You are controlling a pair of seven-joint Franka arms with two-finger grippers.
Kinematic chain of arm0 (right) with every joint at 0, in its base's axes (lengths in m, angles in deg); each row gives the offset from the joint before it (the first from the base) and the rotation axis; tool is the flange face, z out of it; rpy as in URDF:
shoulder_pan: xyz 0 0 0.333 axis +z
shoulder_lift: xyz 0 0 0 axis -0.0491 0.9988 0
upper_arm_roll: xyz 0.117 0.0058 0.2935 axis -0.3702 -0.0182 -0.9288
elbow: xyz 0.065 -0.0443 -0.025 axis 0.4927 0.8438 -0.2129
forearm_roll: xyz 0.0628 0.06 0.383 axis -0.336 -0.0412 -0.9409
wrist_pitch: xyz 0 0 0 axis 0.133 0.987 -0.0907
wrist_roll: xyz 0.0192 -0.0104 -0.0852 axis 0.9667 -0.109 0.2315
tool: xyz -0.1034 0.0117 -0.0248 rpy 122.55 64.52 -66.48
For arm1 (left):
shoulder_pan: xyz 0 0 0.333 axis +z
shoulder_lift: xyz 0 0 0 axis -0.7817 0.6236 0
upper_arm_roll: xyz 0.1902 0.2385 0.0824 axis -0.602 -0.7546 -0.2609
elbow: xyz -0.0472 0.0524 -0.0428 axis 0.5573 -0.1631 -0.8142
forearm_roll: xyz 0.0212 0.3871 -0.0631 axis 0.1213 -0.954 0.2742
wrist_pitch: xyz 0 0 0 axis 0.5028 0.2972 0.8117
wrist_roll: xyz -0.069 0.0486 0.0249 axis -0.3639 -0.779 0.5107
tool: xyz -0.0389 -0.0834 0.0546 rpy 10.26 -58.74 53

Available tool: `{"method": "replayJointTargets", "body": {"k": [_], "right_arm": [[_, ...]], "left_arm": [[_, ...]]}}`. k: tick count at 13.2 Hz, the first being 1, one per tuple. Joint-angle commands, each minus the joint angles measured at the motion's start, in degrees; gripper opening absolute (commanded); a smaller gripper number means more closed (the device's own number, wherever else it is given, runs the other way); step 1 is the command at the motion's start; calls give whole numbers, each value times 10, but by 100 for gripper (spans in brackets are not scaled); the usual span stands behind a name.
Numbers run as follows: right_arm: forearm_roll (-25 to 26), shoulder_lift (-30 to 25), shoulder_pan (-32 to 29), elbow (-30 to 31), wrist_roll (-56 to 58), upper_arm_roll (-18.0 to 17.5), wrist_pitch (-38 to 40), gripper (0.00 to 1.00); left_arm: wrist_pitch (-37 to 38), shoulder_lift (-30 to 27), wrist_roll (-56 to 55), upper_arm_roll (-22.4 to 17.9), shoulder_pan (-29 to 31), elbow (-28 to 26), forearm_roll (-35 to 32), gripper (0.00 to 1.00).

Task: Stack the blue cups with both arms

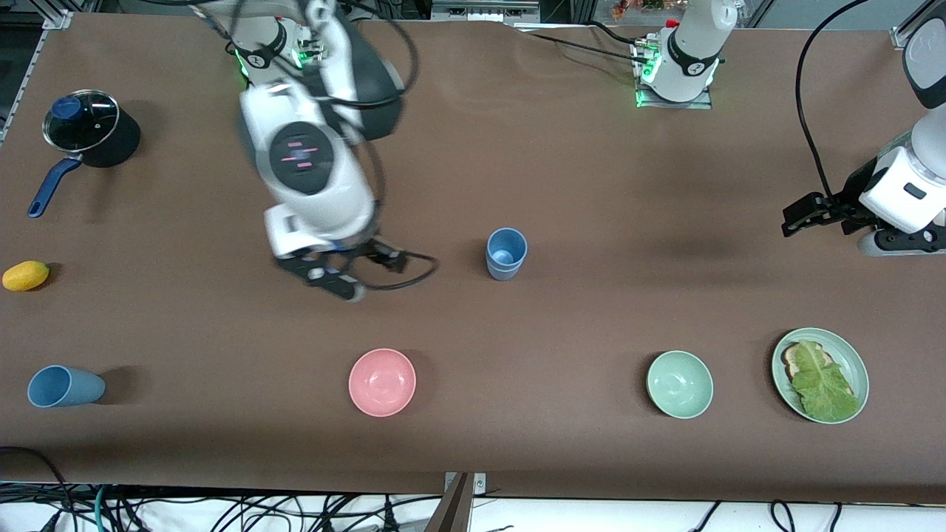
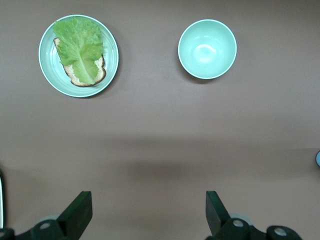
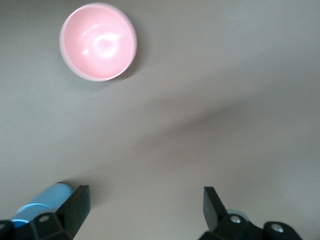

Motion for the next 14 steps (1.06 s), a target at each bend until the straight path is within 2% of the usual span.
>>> {"method": "replayJointTargets", "body": {"k": [1, 3, 7, 14], "right_arm": [[-1, -80, -36, 90, 109, 13, 15, 100], [-1, -131, -40, 150, 172, 54, 7, 100], [-2, -172, -40, 156, 252, 118, 37, 100], [-1, -172, -47, 152, 257, 132, 55, 100]], "left_arm": [[6, 6, 7, 1, 1, 15, 5, 100], [6, 6, 7, 1, 1, 15, 5, 100], [6, 6, 7, 1, 1, 15, 5, 100], [6, 9, 7, 1, -1, 15, 5, 100]]}}
